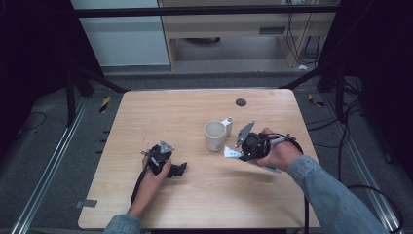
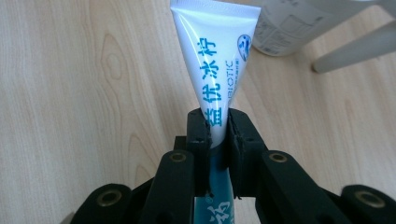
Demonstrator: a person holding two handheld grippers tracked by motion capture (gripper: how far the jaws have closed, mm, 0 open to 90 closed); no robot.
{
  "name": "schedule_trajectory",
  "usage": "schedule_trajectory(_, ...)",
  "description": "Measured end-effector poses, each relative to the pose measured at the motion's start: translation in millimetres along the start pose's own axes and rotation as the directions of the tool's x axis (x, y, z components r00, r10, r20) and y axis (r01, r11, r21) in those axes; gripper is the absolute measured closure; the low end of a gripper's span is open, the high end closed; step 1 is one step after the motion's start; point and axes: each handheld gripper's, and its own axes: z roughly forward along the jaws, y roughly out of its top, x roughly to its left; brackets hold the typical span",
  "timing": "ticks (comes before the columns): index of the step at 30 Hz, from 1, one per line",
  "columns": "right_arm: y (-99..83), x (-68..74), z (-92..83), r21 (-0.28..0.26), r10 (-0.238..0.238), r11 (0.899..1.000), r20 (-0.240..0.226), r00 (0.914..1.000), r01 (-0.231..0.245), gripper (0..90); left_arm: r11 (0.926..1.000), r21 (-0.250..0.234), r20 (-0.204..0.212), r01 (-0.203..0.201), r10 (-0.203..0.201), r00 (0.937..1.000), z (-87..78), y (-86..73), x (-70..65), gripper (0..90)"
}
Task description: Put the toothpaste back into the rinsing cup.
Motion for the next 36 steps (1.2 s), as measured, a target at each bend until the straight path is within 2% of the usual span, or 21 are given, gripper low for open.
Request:
schedule_trajectory(13, -12.3, -10.8, -20.4, -0.071, 0.072, 0.995, 0.063, 0.9954, -0.068, 80.1, 1.0, 0.001, 0.0, 0.002, -0.002, 1.0, 0.0, 0.0, -0.1, 0.0)
schedule_trajectory(16, -16.3, -15.5, -26.9, -0.101, 0.11, 0.99, 0.086, 0.9902, -0.101, 80.1, 1.0, 0.001, 0.0, 0.001, -0.001, 1.0, 0.0, 0.0, -0.1, 0.0)
schedule_trajectory(21, -18.7, -19.0, -32.6, -0.127, 0.139, 0.984, 0.112, 0.9839, -0.125, 80.1, 1.0, 0.0, 0.0, 0.002, -0.002, 1.0, 0.0, 0.0, -0.1, 0.0)
schedule_trajectory(22, -19.5, -21.3, -36.7, -0.149, 0.162, 0.979, 0.127, 0.9786, -0.142, 80.1, 1.0, 0.0, 0.0, 0.002, -0.002, 1.0, 0.0, -0.1, -0.1, 0.0)
schedule_trajectory(25, -20.0, -23.2, -39.6, -0.163, 0.176, 0.975, 0.136, 0.975, -0.153, 80.1, 1.0, 0.0, 0.0, 0.001, -0.001, 1.0, 0.0, 0.0, -0.1, 0.0)
schedule_trajectory(30, -22.5, -27.3, -46.2, -0.211, 0.224, 0.959, 0.169, 0.9599, -0.187, 80.1, 1.0, 0.0, 0.0, 0.002, -0.002, 1.0, 0.0, -0.1, -0.1, 0.0)
schedule_trajectory(31, -22.5, -27.3, -46.2, -0.211, 0.224, 0.959, 0.169, 0.9599, -0.187, 80.1, 1.0, 0.0, 0.0, 0.002, -0.002, 1.0, 0.0, -0.1, -0.1, 0.0)
schedule_trajectory(32, -23.6, -29.0, -49.2, -0.231, 0.249, 0.951, 0.184, 0.9507, -0.204, 80.1, 1.0, 0.001, 0.0, 0.002, -0.002, 1.0, 0.0, 0.0, -0.1, 0.0)
schedule_trajectory(36, -26.6, -33.3, -54.8, -0.27, 0.291, 0.934, 0.203, 0.935, -0.232, 80.1, 1.0, 0.001, 0.0, 0.002, -0.002, 1.0, 0.0, -0.1, -0.2, 0.0)
